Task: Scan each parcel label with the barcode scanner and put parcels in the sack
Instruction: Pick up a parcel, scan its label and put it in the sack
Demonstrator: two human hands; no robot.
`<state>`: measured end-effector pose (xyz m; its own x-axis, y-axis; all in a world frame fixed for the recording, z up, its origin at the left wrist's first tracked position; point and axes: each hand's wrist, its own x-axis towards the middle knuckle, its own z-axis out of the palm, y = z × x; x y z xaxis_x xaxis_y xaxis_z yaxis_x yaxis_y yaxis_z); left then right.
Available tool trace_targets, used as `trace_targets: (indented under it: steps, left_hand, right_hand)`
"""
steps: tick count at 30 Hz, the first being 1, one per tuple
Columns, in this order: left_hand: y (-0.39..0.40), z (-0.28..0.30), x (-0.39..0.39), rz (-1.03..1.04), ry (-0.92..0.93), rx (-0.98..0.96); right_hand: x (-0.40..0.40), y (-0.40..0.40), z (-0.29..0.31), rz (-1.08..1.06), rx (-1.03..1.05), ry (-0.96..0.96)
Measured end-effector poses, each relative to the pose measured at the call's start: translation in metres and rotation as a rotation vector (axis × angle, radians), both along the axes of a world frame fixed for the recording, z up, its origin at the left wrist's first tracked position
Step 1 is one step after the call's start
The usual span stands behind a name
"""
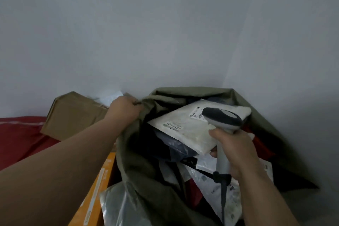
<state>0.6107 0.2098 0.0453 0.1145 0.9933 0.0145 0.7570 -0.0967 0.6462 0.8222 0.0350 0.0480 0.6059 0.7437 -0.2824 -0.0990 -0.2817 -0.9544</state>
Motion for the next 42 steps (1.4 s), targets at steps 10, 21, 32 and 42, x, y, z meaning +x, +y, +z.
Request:
trace_targets:
  steps: [10,21,32,42]
  left_hand:
    - [-0.014,0.019,0.009,-0.186,-0.06,0.08]
    - [-0.05,0.01,-0.108,0.04,-0.281,0.005]
    - [-0.146,-0.001,-0.33,0.144,-0.267,-0.055]
    - [-0.205,-0.009,-0.46,0.289,-0.321,-0.122]
  right_hand:
    - [-0.04,0.046,-0.022,0.127,0.072,0.437]
    - [-0.098,-0.014,0.002,0.046,0.291,0.436]
    - [-0.301,-0.099,0.015,0.254,0.212,0.34]
    - [-0.415,-0.137,0.009,0.379,0.096,0.272]
